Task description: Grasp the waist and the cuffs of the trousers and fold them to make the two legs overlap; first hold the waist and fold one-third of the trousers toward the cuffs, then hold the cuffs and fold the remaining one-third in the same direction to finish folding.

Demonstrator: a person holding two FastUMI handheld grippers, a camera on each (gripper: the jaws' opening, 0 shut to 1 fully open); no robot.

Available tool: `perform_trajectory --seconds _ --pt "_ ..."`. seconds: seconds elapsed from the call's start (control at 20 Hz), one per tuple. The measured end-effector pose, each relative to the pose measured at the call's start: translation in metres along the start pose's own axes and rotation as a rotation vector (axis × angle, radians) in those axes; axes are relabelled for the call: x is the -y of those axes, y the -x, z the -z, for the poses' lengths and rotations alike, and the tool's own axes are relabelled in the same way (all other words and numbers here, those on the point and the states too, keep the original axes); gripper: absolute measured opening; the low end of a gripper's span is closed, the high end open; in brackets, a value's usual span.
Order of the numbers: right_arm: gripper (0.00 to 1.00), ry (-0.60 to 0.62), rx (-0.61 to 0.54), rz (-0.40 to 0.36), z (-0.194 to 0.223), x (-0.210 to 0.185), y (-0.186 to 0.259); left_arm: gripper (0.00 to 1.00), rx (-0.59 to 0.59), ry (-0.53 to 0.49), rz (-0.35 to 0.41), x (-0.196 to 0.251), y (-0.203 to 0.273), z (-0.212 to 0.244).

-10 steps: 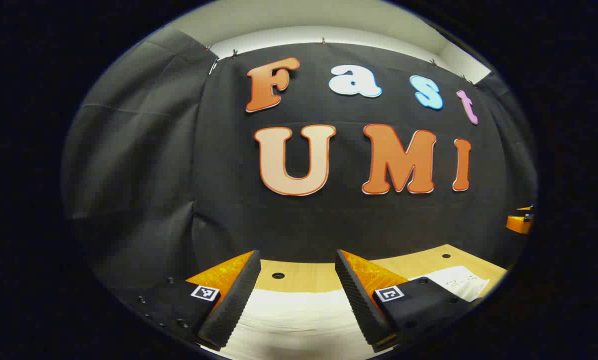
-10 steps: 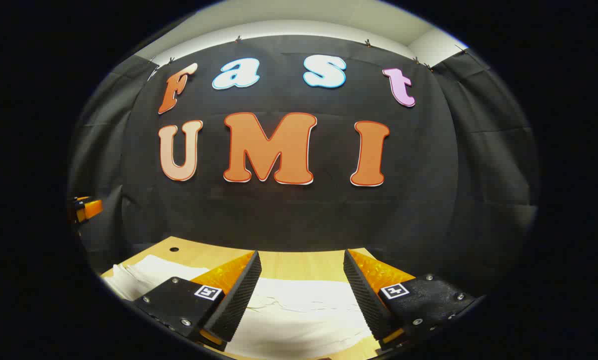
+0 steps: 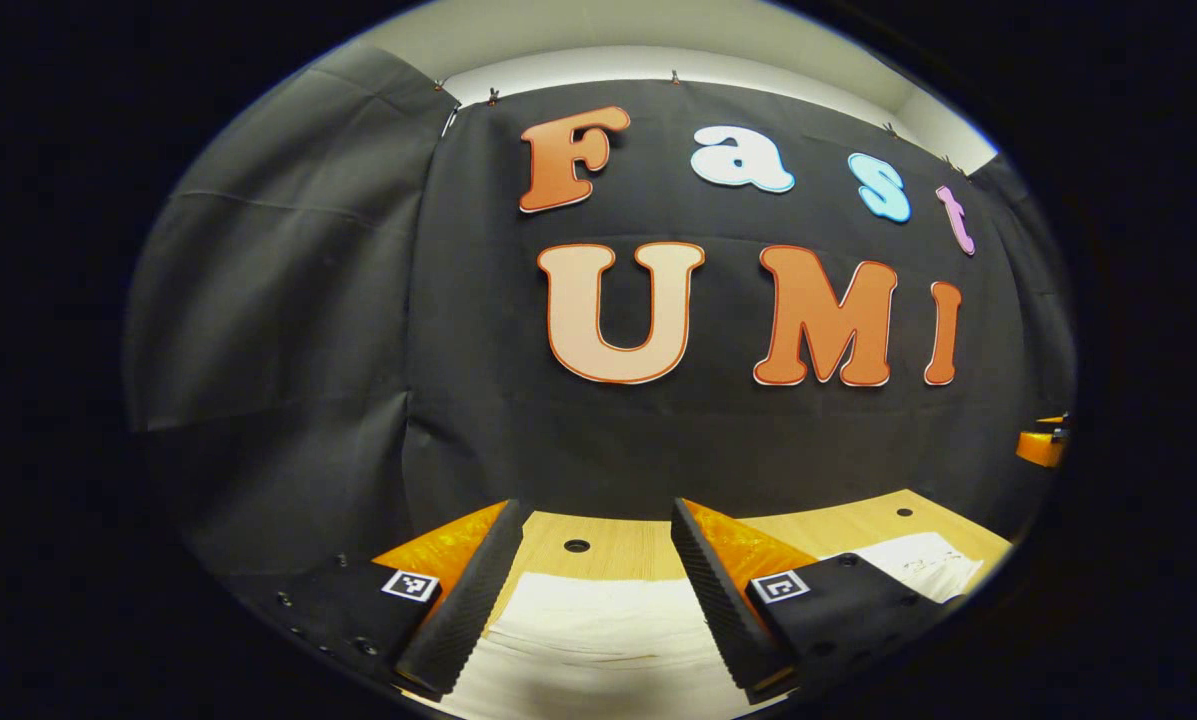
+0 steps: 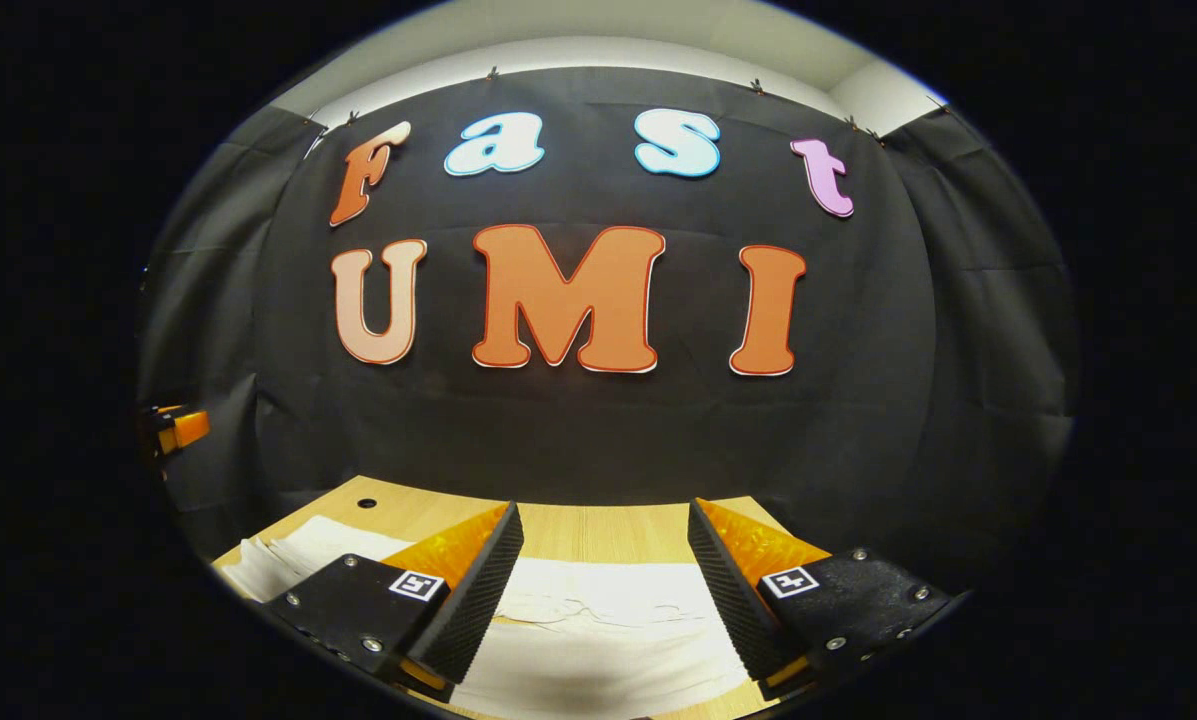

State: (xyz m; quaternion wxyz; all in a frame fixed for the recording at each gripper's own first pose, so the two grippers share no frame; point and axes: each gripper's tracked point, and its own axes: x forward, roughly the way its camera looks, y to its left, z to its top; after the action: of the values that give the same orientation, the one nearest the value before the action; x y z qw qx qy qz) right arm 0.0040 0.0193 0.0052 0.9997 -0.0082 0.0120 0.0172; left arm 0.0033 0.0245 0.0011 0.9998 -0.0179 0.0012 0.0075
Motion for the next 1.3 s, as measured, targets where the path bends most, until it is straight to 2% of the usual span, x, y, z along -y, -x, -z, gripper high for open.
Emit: perform_trajectory --seconds 0.1,0.15,0.55,0.7,0.95,1.3 --pt "0.99 0.006 -0.010 0.009 0.003 0.003 -0.001 0.95 -0.017 0.023 0.013 0.003 0.000 0.003" --pt "0.99 0.006 -0.018 0.011 0.004 0.003 -0.002 0.98 -0.021 0.024 0.016 0.005 -0.001 0.005" --pt "0.99 0.007 -0.051 0.022 0.019 0.016 -0.003 0.97 -0.021 -0.012 0.001 0.005 0.000 0.005" --pt "0.99 -0.037 -0.100 0.023 0.038 0.024 -0.005 0.97 -0.017 -0.018 -0.005 0.004 0.000 0.004" --pt "1.00 -0.225 -0.244 0.057 0.090 0.053 -0.011 0.97 -0.028 -0.003 -0.025 -0.003 0.003 0.011" --pt "0.99 -0.676 -0.498 0.168 0.197 0.091 -0.007 0.97 -0.056 -0.008 -0.069 -0.017 0.004 0.021"
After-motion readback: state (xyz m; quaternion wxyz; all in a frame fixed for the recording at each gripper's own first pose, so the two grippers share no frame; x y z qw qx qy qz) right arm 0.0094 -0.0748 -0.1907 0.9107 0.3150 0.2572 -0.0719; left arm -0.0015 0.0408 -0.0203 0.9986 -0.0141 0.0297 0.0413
